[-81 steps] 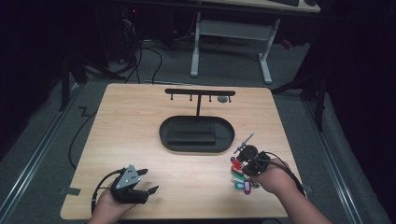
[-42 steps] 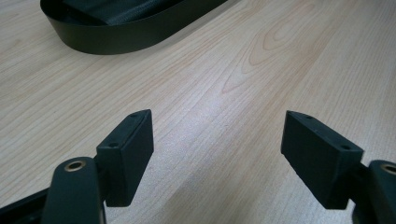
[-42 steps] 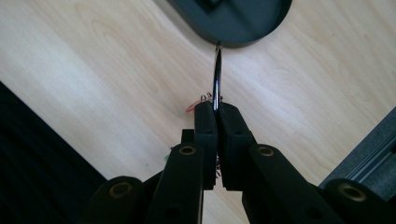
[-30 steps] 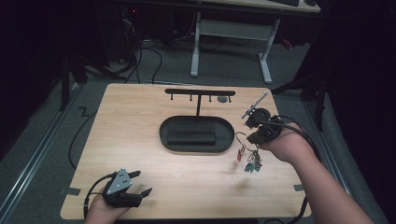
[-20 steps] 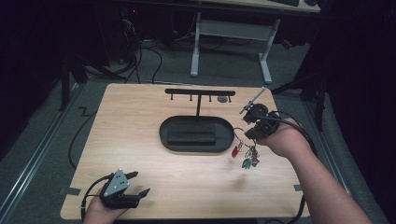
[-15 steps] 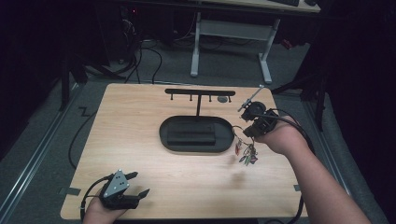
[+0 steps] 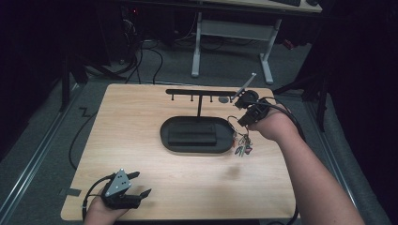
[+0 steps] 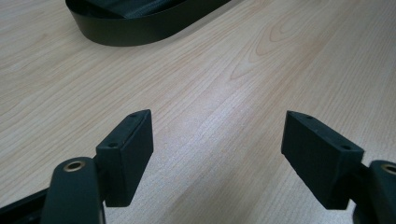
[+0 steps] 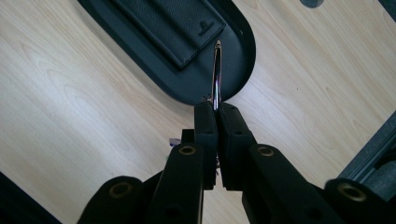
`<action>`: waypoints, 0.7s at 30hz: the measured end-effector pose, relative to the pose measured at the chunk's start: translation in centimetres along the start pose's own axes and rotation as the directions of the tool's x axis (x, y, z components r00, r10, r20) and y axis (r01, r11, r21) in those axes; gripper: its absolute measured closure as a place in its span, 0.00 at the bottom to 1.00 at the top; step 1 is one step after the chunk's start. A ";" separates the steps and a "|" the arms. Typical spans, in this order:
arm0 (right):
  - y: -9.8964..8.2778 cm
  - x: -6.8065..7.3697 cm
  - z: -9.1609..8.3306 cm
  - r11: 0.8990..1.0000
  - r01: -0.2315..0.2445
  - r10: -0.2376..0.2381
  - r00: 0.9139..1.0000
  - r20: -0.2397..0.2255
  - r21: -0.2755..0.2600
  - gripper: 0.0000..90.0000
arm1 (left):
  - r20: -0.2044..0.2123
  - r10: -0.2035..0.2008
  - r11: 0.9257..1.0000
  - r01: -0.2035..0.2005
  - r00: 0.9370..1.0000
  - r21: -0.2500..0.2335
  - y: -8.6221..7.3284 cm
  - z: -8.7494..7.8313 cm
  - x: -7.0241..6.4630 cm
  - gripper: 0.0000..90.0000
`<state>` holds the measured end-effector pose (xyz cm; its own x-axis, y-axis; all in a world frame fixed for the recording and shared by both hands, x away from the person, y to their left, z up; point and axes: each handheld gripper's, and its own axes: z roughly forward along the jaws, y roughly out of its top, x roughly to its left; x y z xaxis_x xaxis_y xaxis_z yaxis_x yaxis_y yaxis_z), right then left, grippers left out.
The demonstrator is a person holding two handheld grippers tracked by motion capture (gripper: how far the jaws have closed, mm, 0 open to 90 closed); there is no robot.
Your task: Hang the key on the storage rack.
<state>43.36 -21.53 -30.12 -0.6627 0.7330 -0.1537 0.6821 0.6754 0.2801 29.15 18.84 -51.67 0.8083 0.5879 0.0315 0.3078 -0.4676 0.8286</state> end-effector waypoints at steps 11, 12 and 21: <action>2.3 -1.3 1.1 1.000 -0.024 0.024 1.000 0.000 -0.012 0.98 | -0.011 -0.004 1.000 0.004 1.000 0.003 -0.3 -0.4 0.0 0.29; 2.5 -1.4 1.2 0.999 -0.031 0.031 1.000 0.000 -0.013 0.98 | -0.009 -0.004 1.000 0.004 1.000 0.007 -0.3 -0.5 0.0 0.29; 4.1 -3.2 1.7 0.997 -0.066 0.067 0.998 0.016 -0.026 0.97 | -0.005 -0.004 1.000 0.004 1.000 0.012 -0.4 -0.3 0.0 0.29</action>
<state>48.76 -20.96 -30.15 -0.6106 0.7777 -0.1494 0.7163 0.6229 0.3146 28.88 19.25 -51.84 0.8048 0.5928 0.0310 0.3171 -0.4734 0.8217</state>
